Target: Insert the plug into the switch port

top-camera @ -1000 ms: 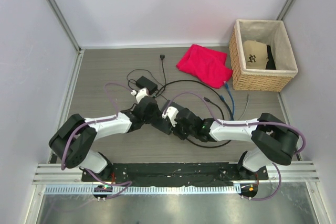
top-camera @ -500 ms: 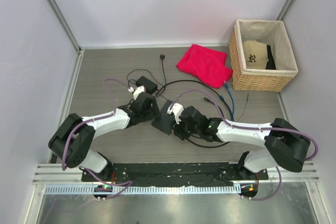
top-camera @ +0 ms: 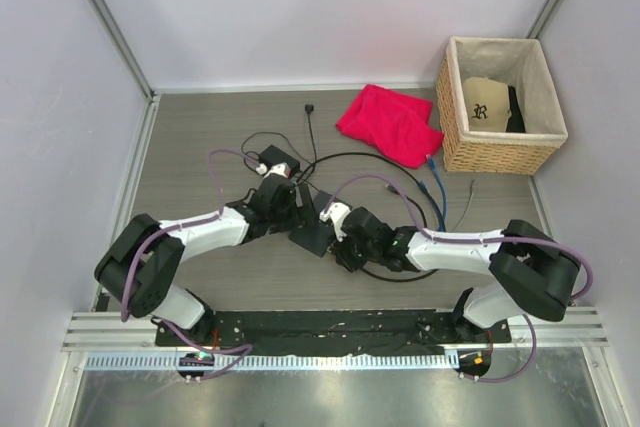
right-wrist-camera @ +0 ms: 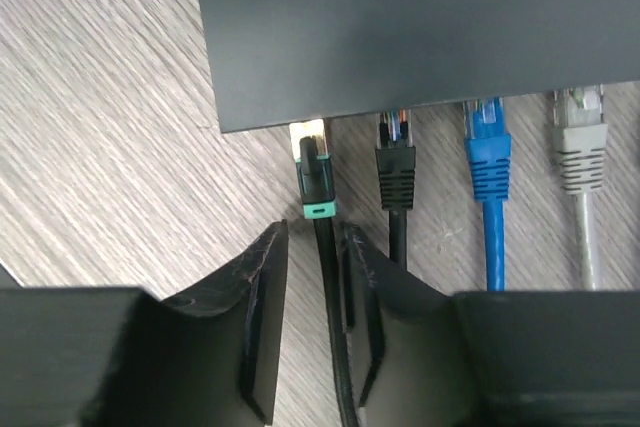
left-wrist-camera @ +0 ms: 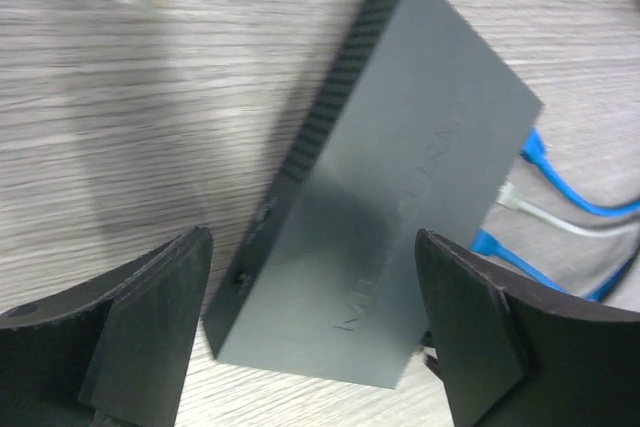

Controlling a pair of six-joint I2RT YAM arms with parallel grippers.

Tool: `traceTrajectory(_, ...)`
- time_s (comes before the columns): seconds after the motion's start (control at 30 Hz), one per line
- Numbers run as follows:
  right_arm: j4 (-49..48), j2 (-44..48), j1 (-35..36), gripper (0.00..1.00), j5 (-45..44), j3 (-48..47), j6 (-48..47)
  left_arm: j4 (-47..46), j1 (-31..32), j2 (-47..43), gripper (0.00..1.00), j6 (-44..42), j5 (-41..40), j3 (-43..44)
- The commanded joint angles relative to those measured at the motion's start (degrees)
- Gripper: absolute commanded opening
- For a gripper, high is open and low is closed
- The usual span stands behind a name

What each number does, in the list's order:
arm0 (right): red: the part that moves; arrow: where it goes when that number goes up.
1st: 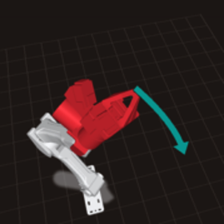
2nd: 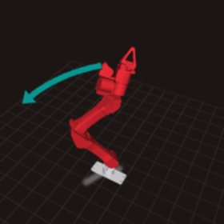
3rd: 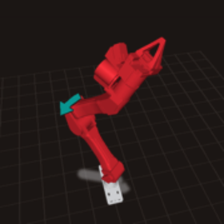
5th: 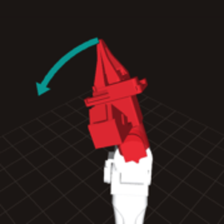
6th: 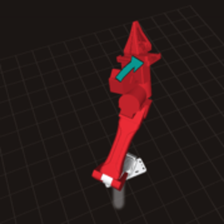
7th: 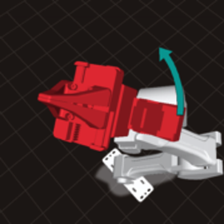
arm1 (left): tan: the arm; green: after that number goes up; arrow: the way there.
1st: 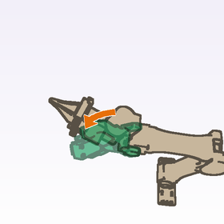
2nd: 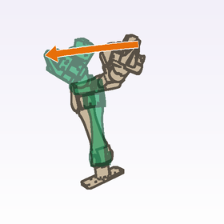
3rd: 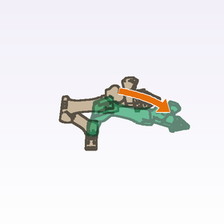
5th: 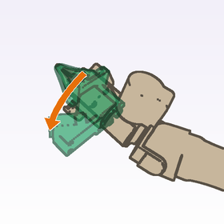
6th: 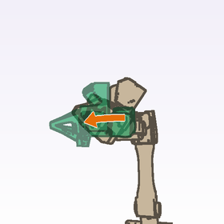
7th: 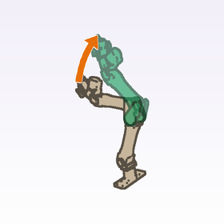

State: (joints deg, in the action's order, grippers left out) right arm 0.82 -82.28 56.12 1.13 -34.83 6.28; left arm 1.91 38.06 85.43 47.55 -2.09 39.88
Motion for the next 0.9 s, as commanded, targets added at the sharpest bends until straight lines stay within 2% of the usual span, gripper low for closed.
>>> traceTrajectory(0.0,-2.84,-2.35,-0.04,0.29,0.28,-0.33,0.92,-0.77,-0.18,2.55,0.84,2.27,5.95,-1.82)
traceTrajectory(0.03,-3.19,-2.71,-0.04,0.22,0.28,-0.24,0.84,-1.03,0.08,2.99,0.82,3.15,6.82,-2.60)
traceTrajectory(0.1,-4.33,-3.06,-0.04,0.17,0.89,-0.24,1.01,-1.65,0.60,3.34,0.76,5.00,6.92,-3.31)
traceTrajectory(0.13,-4.77,-3.06,-0.04,0.08,1.24,-0.24,1.01,-1.74,1.48,3.69,0.75,5.44,6.83,-3.66)
traceTrajectory(0.2,-5.74,-2.54,-0.04,0.01,2.04,-0.85,0.92,-1.65,2.36,4.04,0.68,6.67,6.92,-4.10)
traceTrajectory(0.47,-7.94,0.71,-0.22,0.01,-0.51,-6.12,-1.61,-3.14,9.04,4.48,0.55,11.42,8.32,-4.81)
traceTrajectory(0.7,-9.34,1.95,-4.61,0.01,1.68,-12.45,-4.79,-4.28,15.28,3.78,0.52,15.46,9.38,-4.81)
traceTrajectory(0.87,-13.82,1.16,-5.84,0.01,4.06,-15.79,-3.91,-7.27,16.16,2.82,0.50,18.28,9.56,-5.95)
